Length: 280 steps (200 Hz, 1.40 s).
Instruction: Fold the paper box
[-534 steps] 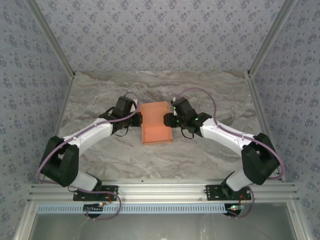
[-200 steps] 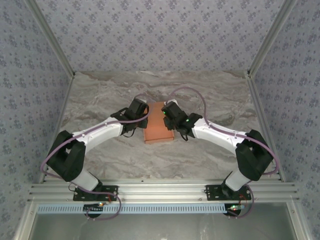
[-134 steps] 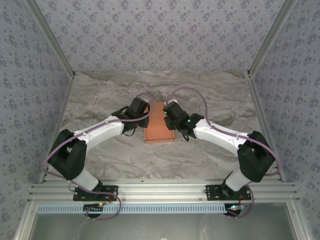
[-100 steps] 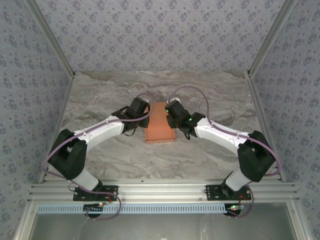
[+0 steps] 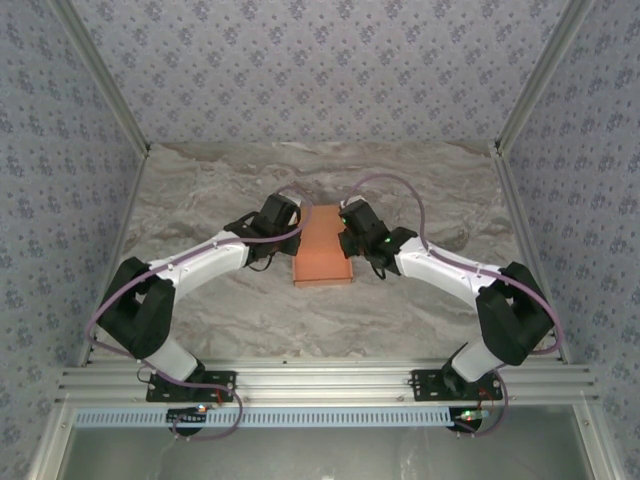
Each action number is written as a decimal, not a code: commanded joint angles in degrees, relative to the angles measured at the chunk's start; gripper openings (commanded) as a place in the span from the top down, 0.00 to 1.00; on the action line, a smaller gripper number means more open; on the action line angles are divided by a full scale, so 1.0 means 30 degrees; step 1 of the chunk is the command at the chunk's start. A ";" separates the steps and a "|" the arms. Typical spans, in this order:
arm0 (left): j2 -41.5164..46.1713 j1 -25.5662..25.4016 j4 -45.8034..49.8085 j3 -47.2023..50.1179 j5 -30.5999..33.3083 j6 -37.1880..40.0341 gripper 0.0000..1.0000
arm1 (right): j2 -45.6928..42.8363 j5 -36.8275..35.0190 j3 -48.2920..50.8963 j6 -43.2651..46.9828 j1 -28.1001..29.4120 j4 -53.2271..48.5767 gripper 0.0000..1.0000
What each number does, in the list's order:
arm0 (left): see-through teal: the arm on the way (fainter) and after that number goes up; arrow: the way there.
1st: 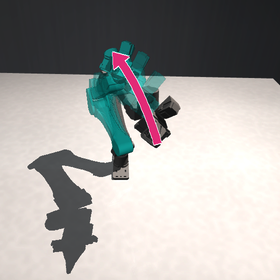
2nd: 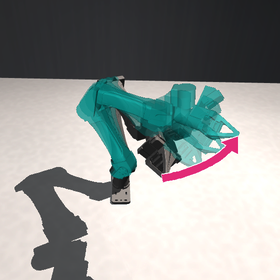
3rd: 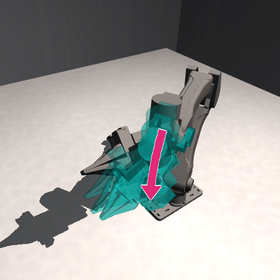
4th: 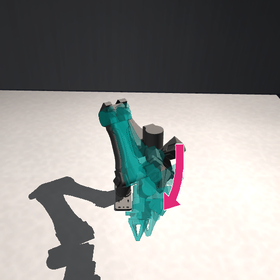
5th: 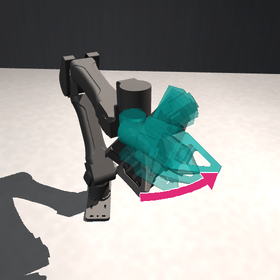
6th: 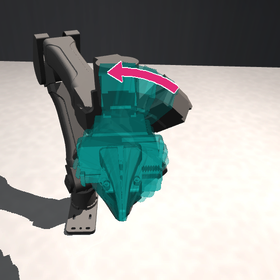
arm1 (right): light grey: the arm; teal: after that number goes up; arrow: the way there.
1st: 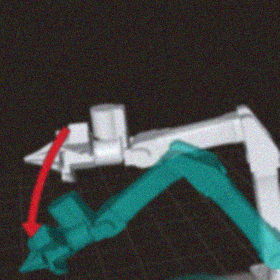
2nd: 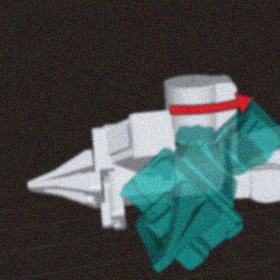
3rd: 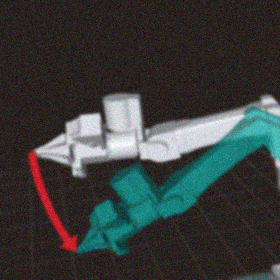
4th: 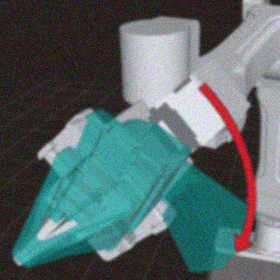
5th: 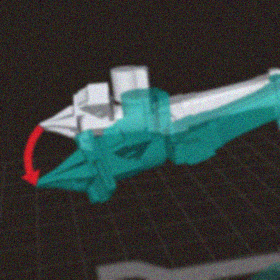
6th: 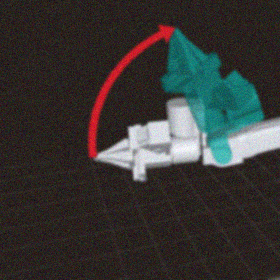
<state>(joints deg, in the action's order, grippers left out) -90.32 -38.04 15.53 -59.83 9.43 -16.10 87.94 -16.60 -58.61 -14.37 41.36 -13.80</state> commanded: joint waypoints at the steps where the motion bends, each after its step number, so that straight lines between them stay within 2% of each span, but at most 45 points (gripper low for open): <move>1: 0.0092 -0.0013 -0.0065 -0.0291 -0.0265 -0.0259 0.88 | 0.0278 0.0596 -0.0236 -0.0207 0.0270 0.0325 0.95; 23: 0.0047 0.0019 -0.0094 -0.0442 -0.0284 -0.1173 0.89 | 0.0564 -0.0108 -0.0356 -0.0945 0.0865 0.0382 0.97; 72: 0.0971 -0.0013 -0.2214 0.1495 -0.0127 -0.5003 0.91 | 0.0469 -0.4763 0.0442 -0.3999 0.3449 0.0214 1.00; 122: 0.2304 -0.0336 -0.3217 0.3298 0.0273 -0.6914 0.90 | 0.0364 -0.5768 0.0343 -0.5927 0.4720 -0.0163 1.00; 183: 0.3368 -0.0949 -0.5585 0.6022 0.2528 -0.6976 0.90 | 0.0136 -0.6714 0.1479 -0.7075 0.5878 0.0913 0.99; 213: 0.3696 -0.0994 -0.6621 0.6950 0.3700 -0.6562 0.90 | 0.0009 -0.6332 0.1395 -0.8438 0.5943 0.0302 0.90; 233: 0.3807 -0.1030 -0.7021 0.7280 0.4457 -0.6161 0.90 | -0.0355 -0.5625 0.1646 -0.8994 0.5958 0.0240 0.78; 280: 0.3774 -0.1019 -0.7801 0.7427 0.5829 -0.4924 0.90 | -0.2070 -0.4108 0.2149 -0.8852 0.6005 0.0065 0.68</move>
<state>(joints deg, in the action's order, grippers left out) -79.88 -40.99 -5.23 -37.89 22.90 -33.67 85.34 -31.44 -52.95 -39.77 58.81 -11.94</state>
